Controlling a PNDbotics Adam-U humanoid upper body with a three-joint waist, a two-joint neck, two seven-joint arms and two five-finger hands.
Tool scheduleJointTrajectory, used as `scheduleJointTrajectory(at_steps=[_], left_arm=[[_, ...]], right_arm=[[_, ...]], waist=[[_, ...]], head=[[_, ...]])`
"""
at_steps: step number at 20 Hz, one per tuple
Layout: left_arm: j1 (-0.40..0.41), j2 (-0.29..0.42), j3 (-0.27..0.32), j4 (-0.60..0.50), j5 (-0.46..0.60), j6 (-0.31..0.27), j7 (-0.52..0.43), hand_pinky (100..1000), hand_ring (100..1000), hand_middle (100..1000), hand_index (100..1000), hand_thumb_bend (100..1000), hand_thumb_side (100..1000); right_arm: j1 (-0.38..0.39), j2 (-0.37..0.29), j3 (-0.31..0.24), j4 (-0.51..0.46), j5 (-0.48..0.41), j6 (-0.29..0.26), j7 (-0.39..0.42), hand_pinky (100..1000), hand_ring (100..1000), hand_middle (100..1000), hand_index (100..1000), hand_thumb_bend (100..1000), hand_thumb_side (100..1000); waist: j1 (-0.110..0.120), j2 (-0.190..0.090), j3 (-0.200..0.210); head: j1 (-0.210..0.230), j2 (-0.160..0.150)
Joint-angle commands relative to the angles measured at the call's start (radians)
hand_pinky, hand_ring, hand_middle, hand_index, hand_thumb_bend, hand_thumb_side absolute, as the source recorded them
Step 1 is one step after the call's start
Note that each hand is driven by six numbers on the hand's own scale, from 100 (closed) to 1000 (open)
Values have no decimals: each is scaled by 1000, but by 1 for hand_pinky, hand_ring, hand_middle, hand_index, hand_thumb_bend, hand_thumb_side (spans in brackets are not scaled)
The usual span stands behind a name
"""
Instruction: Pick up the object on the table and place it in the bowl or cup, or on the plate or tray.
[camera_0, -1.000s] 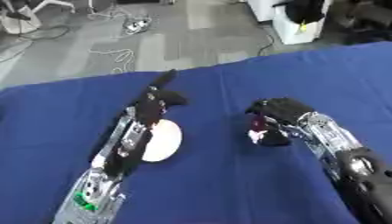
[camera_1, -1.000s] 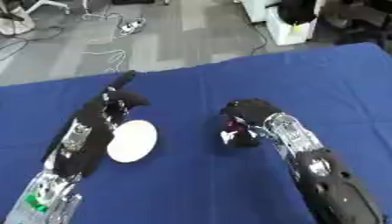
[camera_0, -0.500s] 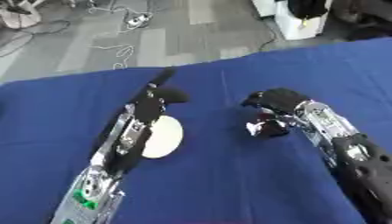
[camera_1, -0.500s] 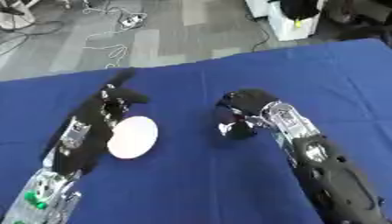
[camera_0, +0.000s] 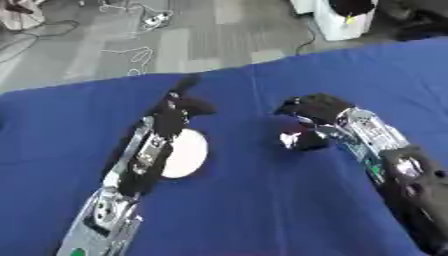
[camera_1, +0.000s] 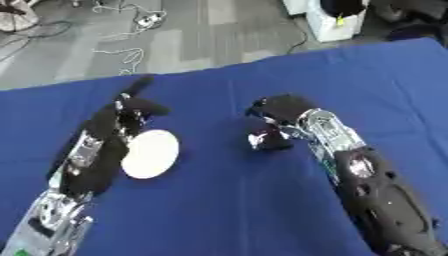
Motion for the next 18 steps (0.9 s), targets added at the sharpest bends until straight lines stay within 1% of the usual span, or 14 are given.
scheduleJointTrajectory(at_steps=[1, 8, 9, 10, 18], left_arm=[[-2, 13, 11, -21, -6, -6, -1, 978, 788, 989, 749, 318, 833], [-2, 12, 13, -21, -11, -10, 1, 979, 787, 991, 749, 316, 834], [-3, 12, 13, -21, -12, -11, 0, 979, 787, 991, 749, 316, 835], [-3, 12, 13, -21, -12, -11, 0, 979, 787, 992, 749, 316, 834], [-6, 12, 14, -21, -13, -14, 0, 979, 786, 992, 749, 316, 834]], right_arm=[[-25, -24, 1, -19, -9, 0, 6, 292, 527, 803, 928, 100, 850], [-16, -42, -1, -14, -22, 0, 13, 292, 527, 801, 925, 100, 850], [-15, -44, -2, -12, -23, 0, 14, 292, 527, 801, 924, 100, 827], [-13, -46, -3, -11, -25, 0, 14, 292, 526, 801, 924, 100, 849], [-8, -49, -2, 11, -19, -1, 21, 306, 538, 813, 929, 100, 851]], waist=[[-1, -11, -3], [5, -6, -16], [6, -6, -17], [6, -5, -18], [6, -3, -19]], head=[[-9, 1], [-12, 3], [-12, 3], [-11, 3], [-10, 7]])
